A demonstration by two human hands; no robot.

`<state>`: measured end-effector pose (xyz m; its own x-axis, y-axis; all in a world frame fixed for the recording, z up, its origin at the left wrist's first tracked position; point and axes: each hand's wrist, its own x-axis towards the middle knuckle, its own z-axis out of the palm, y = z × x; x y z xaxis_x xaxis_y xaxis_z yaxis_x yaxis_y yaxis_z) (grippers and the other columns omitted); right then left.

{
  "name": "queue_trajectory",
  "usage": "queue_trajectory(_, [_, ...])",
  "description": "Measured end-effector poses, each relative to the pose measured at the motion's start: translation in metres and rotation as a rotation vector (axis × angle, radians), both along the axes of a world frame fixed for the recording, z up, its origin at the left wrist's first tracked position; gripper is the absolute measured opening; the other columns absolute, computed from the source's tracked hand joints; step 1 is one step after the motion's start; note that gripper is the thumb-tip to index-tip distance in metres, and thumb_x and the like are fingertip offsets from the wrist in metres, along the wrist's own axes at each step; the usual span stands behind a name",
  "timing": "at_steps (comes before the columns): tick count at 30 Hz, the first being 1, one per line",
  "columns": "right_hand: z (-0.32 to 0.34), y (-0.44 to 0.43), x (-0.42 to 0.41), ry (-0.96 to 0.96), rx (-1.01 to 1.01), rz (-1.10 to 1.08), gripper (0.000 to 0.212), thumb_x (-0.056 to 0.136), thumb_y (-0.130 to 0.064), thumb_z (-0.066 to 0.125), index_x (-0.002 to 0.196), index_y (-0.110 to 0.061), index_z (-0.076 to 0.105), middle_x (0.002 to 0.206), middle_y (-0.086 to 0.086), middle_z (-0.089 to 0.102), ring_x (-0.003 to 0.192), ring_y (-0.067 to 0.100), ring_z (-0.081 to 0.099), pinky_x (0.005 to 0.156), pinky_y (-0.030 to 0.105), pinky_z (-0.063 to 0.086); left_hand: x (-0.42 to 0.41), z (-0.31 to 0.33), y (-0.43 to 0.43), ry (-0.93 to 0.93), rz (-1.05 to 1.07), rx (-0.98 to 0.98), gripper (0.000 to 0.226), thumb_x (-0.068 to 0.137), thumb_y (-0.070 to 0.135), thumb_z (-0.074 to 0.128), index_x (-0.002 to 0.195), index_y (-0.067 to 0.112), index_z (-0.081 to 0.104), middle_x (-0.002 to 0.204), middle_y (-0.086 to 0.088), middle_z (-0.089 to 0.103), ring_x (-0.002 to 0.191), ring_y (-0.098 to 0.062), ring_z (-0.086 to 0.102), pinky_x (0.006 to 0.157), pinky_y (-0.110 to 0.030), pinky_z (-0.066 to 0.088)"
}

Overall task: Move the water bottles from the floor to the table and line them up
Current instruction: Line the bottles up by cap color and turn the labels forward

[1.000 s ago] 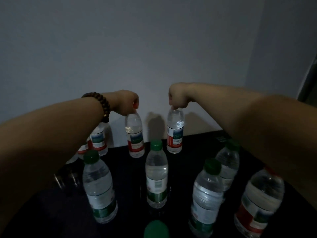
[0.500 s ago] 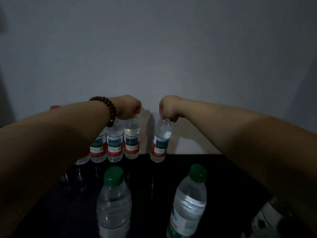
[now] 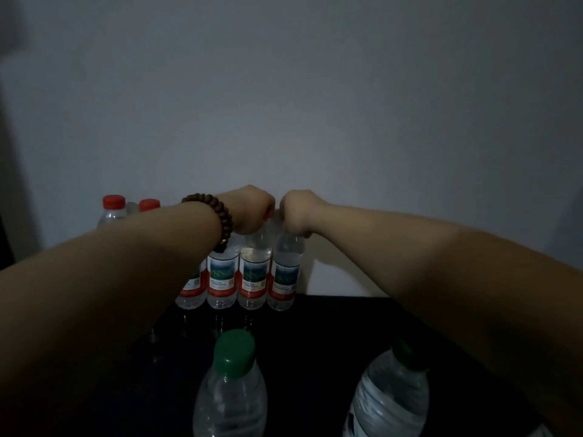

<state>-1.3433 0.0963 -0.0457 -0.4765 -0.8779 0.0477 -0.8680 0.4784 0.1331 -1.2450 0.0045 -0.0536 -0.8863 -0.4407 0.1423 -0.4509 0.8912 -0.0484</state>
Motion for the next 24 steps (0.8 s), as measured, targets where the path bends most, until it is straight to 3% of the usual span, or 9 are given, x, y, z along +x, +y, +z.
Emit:
queue_trajectory(2, [-0.001, -0.004, -0.003, 0.020, -0.052, -0.004, 0.009, 0.090, -0.010, 0.063, 0.081, -0.011, 0.060, 0.079, 0.006, 0.057, 0.080, 0.027, 0.057, 0.067, 0.030, 0.046, -0.002, 0.001, 0.003, -0.014, 0.010, -0.005, 0.040, 0.097, 0.010, 0.057, 0.137, 0.017, 0.057, 0.129, -0.008, 0.062, 0.115, -0.026, 0.059, 0.096, -0.034, 0.049])
queue_trajectory(5, [-0.001, -0.004, -0.005, 0.011, -0.118, -0.007, 0.008, 0.094, -0.014, 0.060, 0.086, -0.012, 0.058, 0.090, 0.010, 0.056, 0.082, 0.027, 0.053, 0.070, 0.028, 0.042, 0.001, 0.004, 0.007, -0.006, 0.018, -0.004, 0.040, 0.098, 0.016, 0.060, 0.137, 0.014, 0.056, 0.131, -0.010, 0.062, 0.117, -0.027, 0.059, 0.097, -0.035, 0.049])
queue_trajectory(10, [0.010, 0.010, 0.003, 0.021, -0.043, -0.014, 0.008, 0.093, -0.017, 0.060, 0.090, -0.011, 0.058, 0.087, 0.008, 0.059, 0.080, 0.026, 0.057, 0.066, 0.028, 0.045, 0.013, 0.016, 0.014, 0.062, 0.076, 0.018, 0.047, 0.099, 0.025, 0.061, 0.142, 0.011, 0.048, 0.133, -0.014, 0.058, 0.117, -0.029, 0.058, 0.096, -0.037, 0.051])
queue_trajectory(14, [0.031, 0.039, 0.018, 0.009, -0.005, -0.071, 0.025, 0.095, -0.017, 0.059, 0.072, -0.010, 0.052, 0.073, 0.008, 0.057, 0.067, 0.023, 0.060, 0.051, 0.028, 0.049, 0.030, 0.031, 0.036, 0.051, 0.149, 0.004, 0.044, 0.098, 0.028, 0.063, 0.132, 0.005, 0.050, 0.122, -0.015, 0.061, 0.102, -0.027, 0.059, 0.084, -0.034, 0.051])
queue_trajectory(17, [0.053, 0.070, 0.033, 0.069, 0.076, -0.134, 0.028, 0.096, -0.011, 0.056, 0.069, -0.007, 0.050, 0.073, 0.008, 0.055, 0.065, 0.021, 0.058, 0.050, 0.026, 0.044, 0.045, 0.043, 0.061, -0.077, 0.186, -0.060, 0.023, 0.097, 0.024, 0.063, 0.108, 0.003, 0.063, 0.093, -0.008, 0.064, 0.078, -0.020, 0.060, 0.071, -0.029, 0.051])
queue_trajectory(19, [0.066, 0.093, 0.044, 0.083, 0.154, -0.159, 0.022, 0.099, -0.012, 0.055, 0.078, -0.005, 0.056, 0.082, 0.008, 0.060, 0.078, 0.022, 0.067, 0.053, 0.025, 0.045, 0.056, 0.049, 0.081, -0.191, 0.176, -0.100, 0.019, 0.097, 0.023, 0.064, 0.095, 0.004, 0.067, 0.079, -0.005, 0.064, 0.074, -0.018, 0.065, 0.074, -0.029, 0.057])
queue_trajectory(21, [0.079, 0.119, 0.055, 0.044, 0.224, -0.202, 0.021, 0.102, -0.019, 0.057, 0.107, -0.001, 0.065, 0.110, 0.009, 0.069, 0.099, 0.024, 0.072, 0.072, 0.029, 0.053, 0.070, 0.058, 0.103, -0.252, 0.142, -0.086, 0.025, 0.097, 0.029, 0.065, 0.103, 0.005, 0.069, 0.092, -0.008, 0.072, 0.086, -0.020, 0.071, 0.085, -0.034, 0.059])
queue_trajectory(24, [0.093, 0.158, 0.071, -0.052, 0.257, -0.275, 0.040, 0.105, -0.024, 0.054, 0.135, 0.002, 0.056, 0.138, 0.010, 0.062, 0.115, 0.025, 0.067, 0.097, 0.034, 0.050, 0.091, 0.077, 0.146, -0.277, 0.049, -0.059, 0.029, 0.098, 0.032, 0.064, 0.112, 0.008, 0.069, 0.100, -0.005, 0.076, 0.085, -0.015, 0.074, 0.085, -0.031, 0.059])
